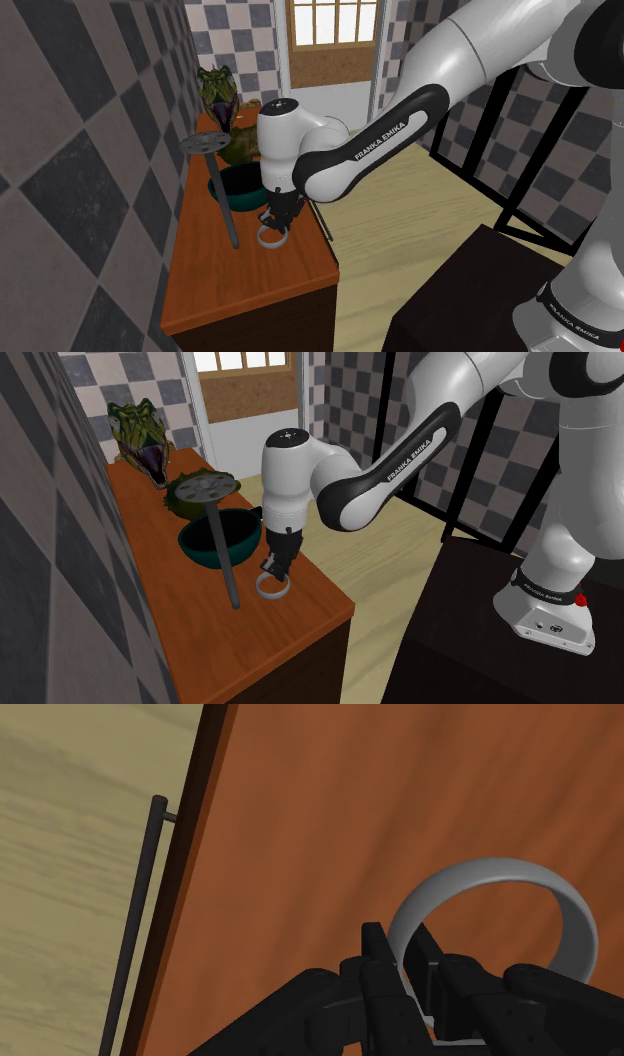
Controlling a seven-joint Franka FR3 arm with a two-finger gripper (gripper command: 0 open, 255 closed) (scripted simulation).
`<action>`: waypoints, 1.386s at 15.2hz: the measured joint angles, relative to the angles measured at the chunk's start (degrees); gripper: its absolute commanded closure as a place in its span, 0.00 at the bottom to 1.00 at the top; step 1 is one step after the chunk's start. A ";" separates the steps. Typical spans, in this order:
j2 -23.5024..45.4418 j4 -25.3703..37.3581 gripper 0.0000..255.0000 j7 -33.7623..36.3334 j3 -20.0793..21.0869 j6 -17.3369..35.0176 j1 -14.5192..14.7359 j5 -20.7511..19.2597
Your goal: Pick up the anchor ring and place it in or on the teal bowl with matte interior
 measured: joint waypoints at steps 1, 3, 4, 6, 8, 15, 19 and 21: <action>0.02 0.04 1.00 -0.01 0.00 -0.03 0.00 0.00; 0.07 0.12 1.00 0.00 -0.02 -0.07 0.03 -0.03; 0.08 0.12 1.00 0.01 -0.02 -0.07 0.03 -0.04; 0.03 0.04 1.00 0.01 -0.01 -0.01 0.01 -0.02; -0.42 0.32 1.00 -0.31 0.17 -0.78 -0.14 0.37; -3.39 1.66 1.00 -1.87 1.21 -4.76 -0.82 2.48; -4.92 2.82 1.00 -2.79 1.68 -7.25 -1.16 3.62; -5.66 3.37 1.00 -3.28 1.87 -8.44 -1.36 4.17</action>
